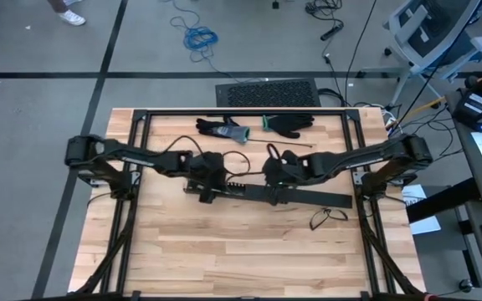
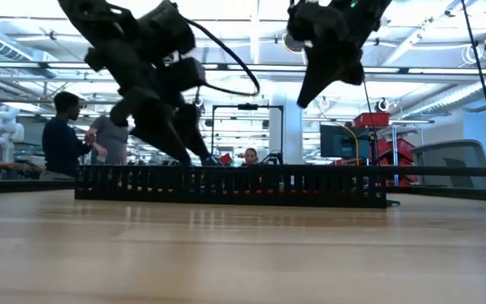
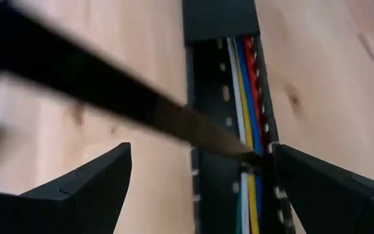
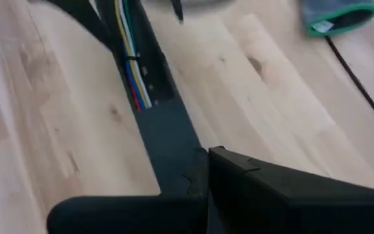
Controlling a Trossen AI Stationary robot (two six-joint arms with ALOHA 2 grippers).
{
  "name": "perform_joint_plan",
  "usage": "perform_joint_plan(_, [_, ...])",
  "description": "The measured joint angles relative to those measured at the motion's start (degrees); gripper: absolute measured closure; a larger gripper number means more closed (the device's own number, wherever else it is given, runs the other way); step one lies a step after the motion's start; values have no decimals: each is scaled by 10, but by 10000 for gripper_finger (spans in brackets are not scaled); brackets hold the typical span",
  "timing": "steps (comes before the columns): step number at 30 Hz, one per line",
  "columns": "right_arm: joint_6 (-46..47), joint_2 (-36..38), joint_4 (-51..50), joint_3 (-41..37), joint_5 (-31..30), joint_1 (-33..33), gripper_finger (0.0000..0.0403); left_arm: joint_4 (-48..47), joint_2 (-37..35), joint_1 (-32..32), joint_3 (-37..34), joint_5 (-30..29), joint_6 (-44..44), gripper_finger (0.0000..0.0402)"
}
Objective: Ziptie cables
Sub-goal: Close the black cable duct
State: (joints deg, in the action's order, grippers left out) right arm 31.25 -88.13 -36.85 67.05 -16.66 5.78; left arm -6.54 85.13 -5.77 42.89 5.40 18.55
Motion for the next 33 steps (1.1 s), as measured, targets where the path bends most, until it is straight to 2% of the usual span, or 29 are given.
perform_joint_plan(3, [14, 23, -21, 0, -13, 3, 403, 8, 42, 2, 17, 19, 0, 33])
perform_joint_plan(8, [35, 40, -37, 0, -39, 8, 403, 15, 91, 3, 21, 20, -6, 33])
perform_joint_plan(17, [43, 41, -39, 0, -42, 15, 403, 87, 86, 4, 28, 46, -21, 33])
perform_joint_plan(33, [56, 41, -37, 0, -42, 15, 403, 204, 148, 2, 27, 81, -63, 33])
